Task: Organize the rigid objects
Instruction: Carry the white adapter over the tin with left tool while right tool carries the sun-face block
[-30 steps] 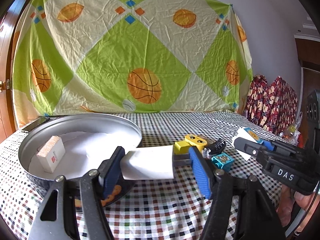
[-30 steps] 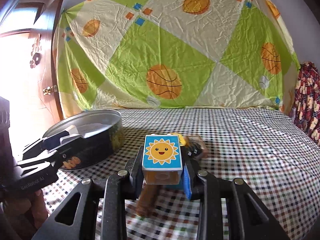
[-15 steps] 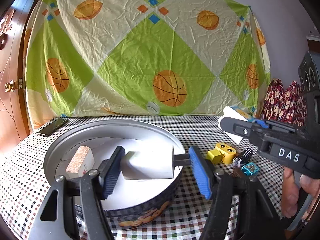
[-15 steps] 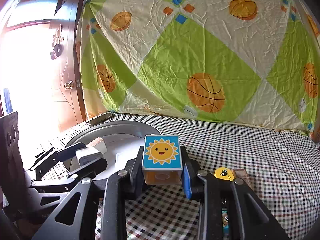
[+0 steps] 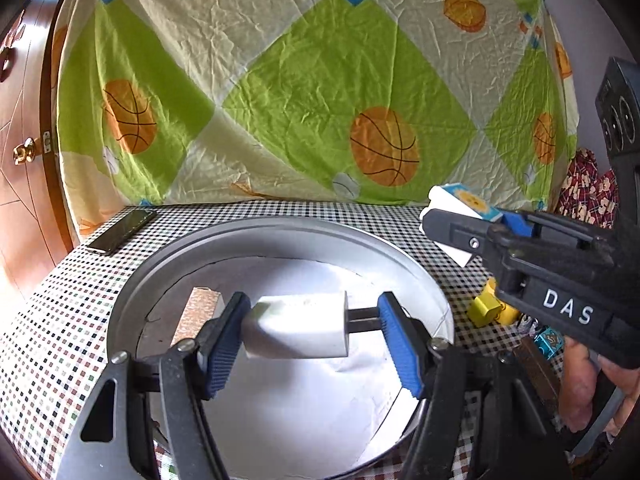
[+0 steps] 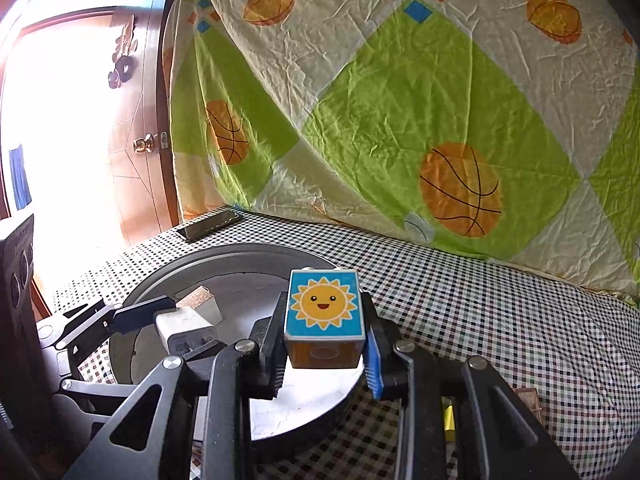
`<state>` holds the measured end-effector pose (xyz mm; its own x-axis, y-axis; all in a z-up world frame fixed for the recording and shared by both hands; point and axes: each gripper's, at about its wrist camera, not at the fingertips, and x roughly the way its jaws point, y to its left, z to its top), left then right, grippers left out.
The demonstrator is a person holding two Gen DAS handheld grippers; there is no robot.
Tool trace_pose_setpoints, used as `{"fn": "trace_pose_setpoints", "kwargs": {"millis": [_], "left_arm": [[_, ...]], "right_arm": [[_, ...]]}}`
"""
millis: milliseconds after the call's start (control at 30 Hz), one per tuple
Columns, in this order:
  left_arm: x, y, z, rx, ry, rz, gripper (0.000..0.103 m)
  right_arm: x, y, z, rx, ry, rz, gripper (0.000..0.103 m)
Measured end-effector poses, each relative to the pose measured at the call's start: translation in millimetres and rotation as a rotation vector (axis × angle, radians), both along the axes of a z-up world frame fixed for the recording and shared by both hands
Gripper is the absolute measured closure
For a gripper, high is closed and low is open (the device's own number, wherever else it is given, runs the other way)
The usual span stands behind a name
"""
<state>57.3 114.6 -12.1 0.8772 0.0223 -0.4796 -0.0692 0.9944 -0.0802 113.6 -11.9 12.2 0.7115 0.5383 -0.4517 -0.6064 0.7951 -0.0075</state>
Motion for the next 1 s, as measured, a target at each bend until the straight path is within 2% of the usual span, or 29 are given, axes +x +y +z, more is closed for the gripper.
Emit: {"fn": "trace_pose_setpoints", "kwargs": {"millis": [500, 1000], "left_arm": [[30.4, 18.4, -4.9, -0.014, 0.127, 0.000, 0.037], [50.3, 20.3, -8.0, -0.009, 0.248, -0.026, 0.037]], "right_arm": [[33.1, 35.2, -8.3, -0.058, 0.053, 0.013, 0.069], [57.7, 54.7, -27.1, -0.130, 0.154, 0.026, 0.069]]}}
